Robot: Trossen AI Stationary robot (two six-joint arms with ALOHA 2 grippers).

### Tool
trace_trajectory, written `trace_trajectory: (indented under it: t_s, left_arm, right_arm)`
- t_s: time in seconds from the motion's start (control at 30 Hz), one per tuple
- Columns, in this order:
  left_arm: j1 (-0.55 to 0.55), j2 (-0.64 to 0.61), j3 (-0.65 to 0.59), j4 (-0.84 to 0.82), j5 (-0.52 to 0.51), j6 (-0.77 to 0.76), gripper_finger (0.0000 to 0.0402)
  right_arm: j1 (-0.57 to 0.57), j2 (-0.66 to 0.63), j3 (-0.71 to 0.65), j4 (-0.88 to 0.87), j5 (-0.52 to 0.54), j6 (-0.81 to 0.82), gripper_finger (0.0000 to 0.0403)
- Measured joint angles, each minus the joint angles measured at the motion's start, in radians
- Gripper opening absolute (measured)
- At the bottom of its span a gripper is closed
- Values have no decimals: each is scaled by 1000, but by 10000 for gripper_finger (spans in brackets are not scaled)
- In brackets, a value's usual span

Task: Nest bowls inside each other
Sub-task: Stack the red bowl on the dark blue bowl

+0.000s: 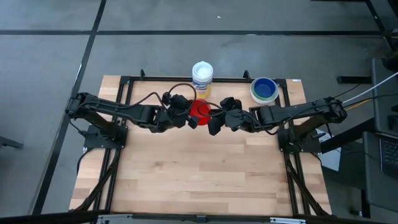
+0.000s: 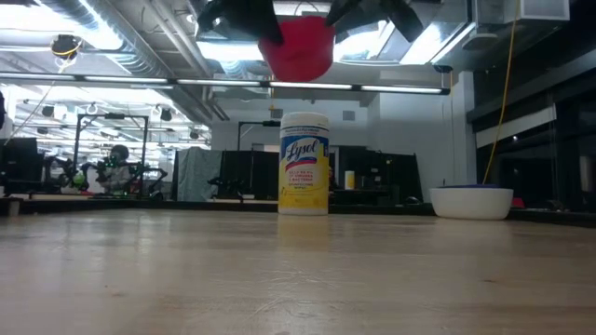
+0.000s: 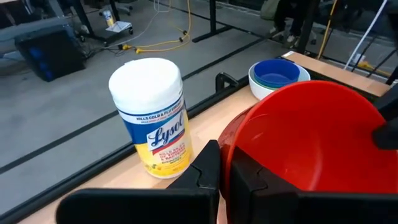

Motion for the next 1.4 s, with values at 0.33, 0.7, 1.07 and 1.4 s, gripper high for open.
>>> trace_trajectory:
  t_s: [0.33, 0.7, 1.07, 1.4]
  left_arm:
    - [-66, -1, 29, -44, 44, -115, 2]
    - [-99, -2, 50, -26, 43, -72, 7]
    - [-217, -121, 53, 123, 67, 44, 56]
    - [-455, -261, 51, 376, -150, 333, 60]
  right_arm:
    - [-5, 6, 0, 24, 14, 9, 132]
    - [-11, 6, 3, -1, -3, 60, 87]
    - [-51, 6, 3, -136, 77, 161, 87]
    - [-288, 5, 3, -408, 59, 361, 87]
